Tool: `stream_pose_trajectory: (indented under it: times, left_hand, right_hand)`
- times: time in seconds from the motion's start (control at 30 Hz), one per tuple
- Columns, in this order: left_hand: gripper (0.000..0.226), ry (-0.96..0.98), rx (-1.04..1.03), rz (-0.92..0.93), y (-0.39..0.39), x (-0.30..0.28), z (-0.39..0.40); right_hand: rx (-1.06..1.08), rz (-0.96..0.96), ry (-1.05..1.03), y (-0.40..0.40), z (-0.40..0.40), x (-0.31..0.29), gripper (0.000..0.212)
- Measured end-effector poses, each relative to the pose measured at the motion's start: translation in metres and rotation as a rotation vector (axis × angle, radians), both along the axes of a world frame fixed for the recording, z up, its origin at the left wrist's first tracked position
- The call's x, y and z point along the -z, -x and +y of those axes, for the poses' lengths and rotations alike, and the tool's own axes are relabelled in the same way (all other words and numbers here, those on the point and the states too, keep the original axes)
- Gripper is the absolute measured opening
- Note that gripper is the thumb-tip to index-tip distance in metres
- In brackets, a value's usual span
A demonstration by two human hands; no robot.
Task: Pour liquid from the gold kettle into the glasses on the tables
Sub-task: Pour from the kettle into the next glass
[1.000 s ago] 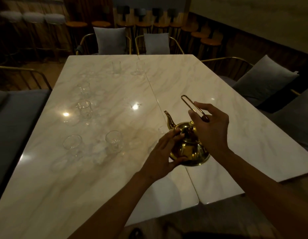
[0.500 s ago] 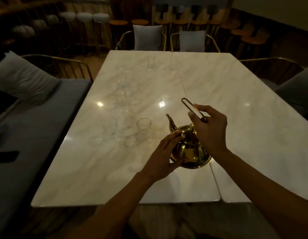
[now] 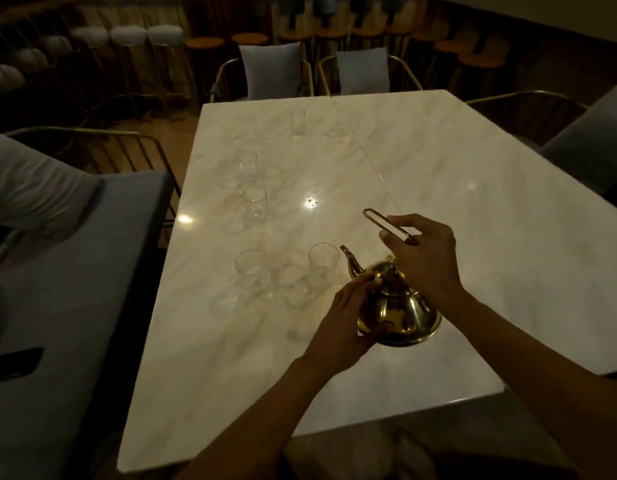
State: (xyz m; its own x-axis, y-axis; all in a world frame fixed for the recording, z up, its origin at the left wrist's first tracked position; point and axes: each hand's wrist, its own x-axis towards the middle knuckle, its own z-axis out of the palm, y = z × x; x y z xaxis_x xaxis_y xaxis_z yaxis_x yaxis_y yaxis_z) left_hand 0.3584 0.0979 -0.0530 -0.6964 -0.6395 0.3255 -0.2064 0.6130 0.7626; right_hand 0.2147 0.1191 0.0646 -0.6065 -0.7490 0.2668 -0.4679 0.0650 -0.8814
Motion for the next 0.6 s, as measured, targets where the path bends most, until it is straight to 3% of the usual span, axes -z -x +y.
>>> stream_pose_trajectory:
  times: [0.6]
  left_hand:
    - [0.068,-0.124,0.095,0.101,-0.033,0.002,-0.023]
  right_hand:
    - [0.061,0.063,-0.108,-0.044,-0.029,-0.004,0.018]
